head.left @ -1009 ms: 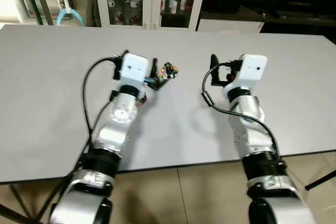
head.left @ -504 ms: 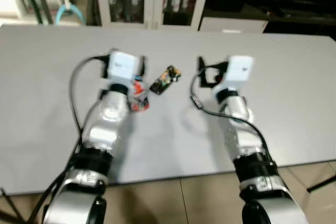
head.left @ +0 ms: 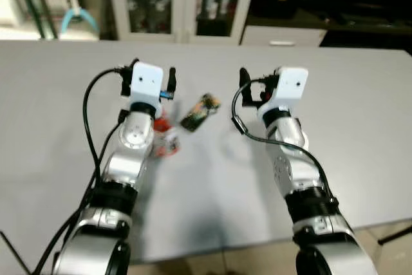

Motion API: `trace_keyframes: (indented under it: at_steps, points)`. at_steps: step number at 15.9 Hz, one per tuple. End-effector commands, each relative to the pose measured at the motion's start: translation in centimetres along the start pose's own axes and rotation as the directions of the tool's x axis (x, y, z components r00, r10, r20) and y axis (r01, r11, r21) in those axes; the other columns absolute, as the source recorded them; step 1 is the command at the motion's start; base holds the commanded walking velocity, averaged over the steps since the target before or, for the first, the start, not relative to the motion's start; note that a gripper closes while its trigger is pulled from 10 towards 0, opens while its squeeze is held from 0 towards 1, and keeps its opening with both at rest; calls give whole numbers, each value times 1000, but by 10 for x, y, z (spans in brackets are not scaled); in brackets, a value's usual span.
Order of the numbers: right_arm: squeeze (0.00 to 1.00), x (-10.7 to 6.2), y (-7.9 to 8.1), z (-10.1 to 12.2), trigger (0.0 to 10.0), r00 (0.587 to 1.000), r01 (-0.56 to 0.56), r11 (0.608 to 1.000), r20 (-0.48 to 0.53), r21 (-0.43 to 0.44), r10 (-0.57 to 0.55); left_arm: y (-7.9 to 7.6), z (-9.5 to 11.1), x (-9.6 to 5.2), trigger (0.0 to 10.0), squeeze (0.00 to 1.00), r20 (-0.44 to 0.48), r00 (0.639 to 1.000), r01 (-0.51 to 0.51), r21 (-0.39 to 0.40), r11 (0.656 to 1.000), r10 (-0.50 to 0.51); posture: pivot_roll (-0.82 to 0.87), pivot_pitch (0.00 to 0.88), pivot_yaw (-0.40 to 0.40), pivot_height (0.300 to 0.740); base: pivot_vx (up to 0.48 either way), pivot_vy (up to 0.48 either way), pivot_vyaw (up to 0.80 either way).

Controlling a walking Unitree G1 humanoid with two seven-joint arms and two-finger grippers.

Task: Picking trash to rubbish bin

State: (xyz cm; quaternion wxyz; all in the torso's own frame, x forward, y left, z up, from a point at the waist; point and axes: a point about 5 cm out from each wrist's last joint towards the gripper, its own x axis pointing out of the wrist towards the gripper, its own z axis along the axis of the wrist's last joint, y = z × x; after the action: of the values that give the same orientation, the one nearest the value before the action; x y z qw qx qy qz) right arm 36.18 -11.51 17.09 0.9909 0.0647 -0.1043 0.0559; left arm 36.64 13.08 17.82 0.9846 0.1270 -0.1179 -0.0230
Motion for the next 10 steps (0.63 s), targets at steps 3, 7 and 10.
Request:
trace_keyframes:
  at_steps: [3,7,10]
  points:
    - [0,0,-6,4,10000,1000,17,1000,9,1,-17,-6,8,2,10000,0,28,999,20,0,1000,-20,-54,33,-98,740,480,0,0]
    - [0,0,-6,2,10000,1000,13,1000,4,2,-13,-10,9,1,10000,0,40,998,43,-8,999,-43,-53,36,-98,740,182,0,0]
    - [0,0,-6,2,10000,1000,12,1000,2,1,-12,-14,10,0,10000,0,44,995,94,-25,995,-92,-53,37,-97,740,0,0,0]
